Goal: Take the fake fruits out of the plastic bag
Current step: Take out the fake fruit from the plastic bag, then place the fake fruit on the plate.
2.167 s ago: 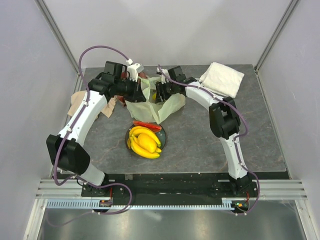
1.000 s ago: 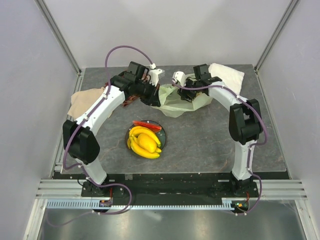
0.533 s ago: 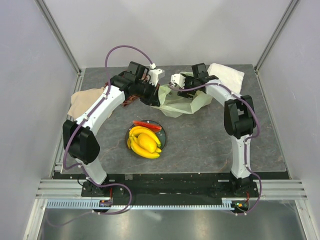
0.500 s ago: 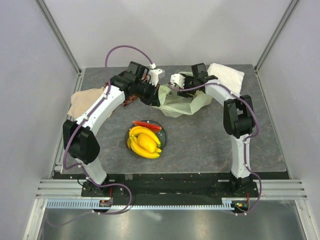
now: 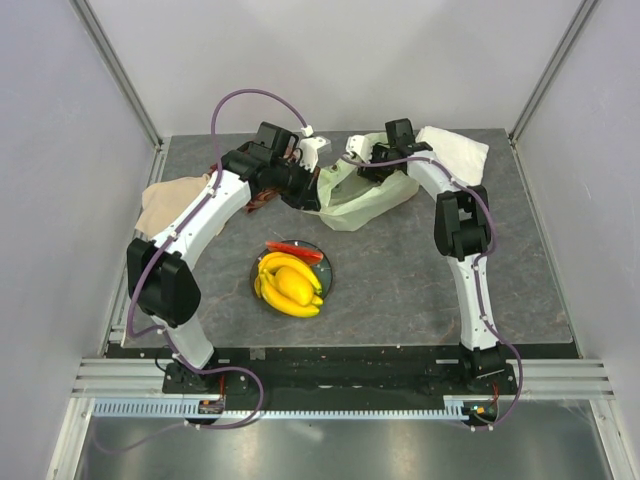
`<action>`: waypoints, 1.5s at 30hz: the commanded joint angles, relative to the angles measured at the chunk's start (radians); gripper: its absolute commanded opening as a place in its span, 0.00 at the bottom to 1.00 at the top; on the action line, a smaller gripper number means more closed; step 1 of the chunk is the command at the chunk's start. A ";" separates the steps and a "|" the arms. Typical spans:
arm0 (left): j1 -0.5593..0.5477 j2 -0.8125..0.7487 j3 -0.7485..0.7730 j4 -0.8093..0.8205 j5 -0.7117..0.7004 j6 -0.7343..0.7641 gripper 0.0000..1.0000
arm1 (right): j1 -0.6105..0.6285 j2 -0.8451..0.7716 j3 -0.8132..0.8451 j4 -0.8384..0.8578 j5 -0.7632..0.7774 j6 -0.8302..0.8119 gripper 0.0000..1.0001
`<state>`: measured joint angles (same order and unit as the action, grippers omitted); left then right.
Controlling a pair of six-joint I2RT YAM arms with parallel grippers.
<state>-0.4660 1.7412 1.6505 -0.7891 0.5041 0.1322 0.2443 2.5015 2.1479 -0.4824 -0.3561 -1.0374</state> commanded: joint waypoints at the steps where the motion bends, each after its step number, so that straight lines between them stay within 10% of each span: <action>1: 0.006 -0.006 0.019 -0.004 -0.001 0.027 0.02 | -0.007 -0.012 -0.009 -0.088 0.037 0.000 0.52; 7: 0.006 0.011 0.046 -0.001 -0.015 0.012 0.01 | 0.010 -0.166 -0.109 -0.076 -0.052 0.091 0.29; 24: 0.015 0.098 0.186 0.070 -0.082 -0.155 0.02 | -0.033 -0.546 -0.269 -0.148 -0.498 0.865 0.32; 34: 0.073 0.179 0.279 0.080 -0.101 -0.230 0.02 | 0.028 -0.754 -0.310 -0.189 -0.505 0.817 0.29; 45: 0.191 0.190 0.319 0.077 0.151 -0.333 0.01 | 0.452 -0.876 -0.419 -0.277 -0.305 0.733 0.29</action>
<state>-0.2928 1.9690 1.9381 -0.7311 0.5789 -0.1394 0.6506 1.5642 1.7168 -0.7387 -0.7532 -0.3332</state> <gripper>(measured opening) 0.025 0.481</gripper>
